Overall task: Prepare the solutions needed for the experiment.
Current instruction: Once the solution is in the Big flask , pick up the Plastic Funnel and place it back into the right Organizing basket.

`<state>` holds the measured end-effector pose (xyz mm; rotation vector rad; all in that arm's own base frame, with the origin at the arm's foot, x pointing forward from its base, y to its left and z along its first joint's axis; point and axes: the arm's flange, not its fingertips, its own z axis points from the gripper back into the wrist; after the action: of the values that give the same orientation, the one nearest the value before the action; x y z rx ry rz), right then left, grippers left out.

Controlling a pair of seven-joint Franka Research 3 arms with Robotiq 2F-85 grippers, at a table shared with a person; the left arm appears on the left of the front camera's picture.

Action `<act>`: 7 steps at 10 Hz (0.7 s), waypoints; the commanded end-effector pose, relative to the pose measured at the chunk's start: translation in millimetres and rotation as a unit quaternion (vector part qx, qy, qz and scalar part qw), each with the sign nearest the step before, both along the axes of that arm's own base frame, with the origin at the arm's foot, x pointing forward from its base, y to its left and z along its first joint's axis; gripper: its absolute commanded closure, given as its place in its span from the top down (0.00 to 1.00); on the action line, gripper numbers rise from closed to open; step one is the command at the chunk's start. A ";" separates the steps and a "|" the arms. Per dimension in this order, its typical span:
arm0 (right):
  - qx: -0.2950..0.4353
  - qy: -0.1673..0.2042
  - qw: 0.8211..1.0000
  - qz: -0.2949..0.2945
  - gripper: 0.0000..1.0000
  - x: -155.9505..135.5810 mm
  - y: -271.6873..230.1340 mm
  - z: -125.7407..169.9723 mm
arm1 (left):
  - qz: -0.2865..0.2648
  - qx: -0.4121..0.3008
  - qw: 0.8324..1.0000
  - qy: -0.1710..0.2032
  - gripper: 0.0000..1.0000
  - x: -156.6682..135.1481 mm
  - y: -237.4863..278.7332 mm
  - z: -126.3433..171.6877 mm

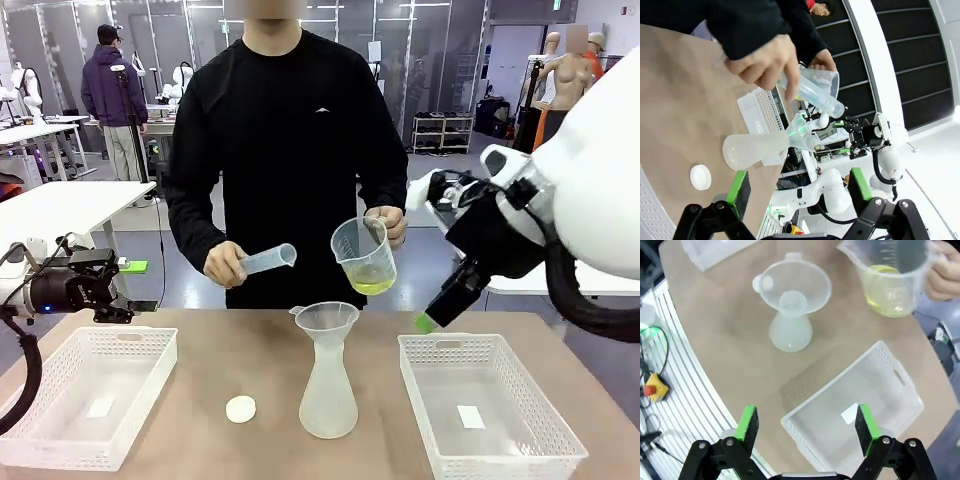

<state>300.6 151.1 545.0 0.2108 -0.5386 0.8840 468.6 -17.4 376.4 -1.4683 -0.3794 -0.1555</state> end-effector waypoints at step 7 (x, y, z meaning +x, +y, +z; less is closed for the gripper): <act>0.020 0.054 0.998 0.024 0.97 13.5 10.9 -10.7 | -0.004 0.003 1.000 -0.003 1.00 -2.0 0.3 2.2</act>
<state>299.5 159.1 539.2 0.2183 -0.5141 0.9368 468.6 -17.4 376.5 -1.4683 -0.3795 -0.1556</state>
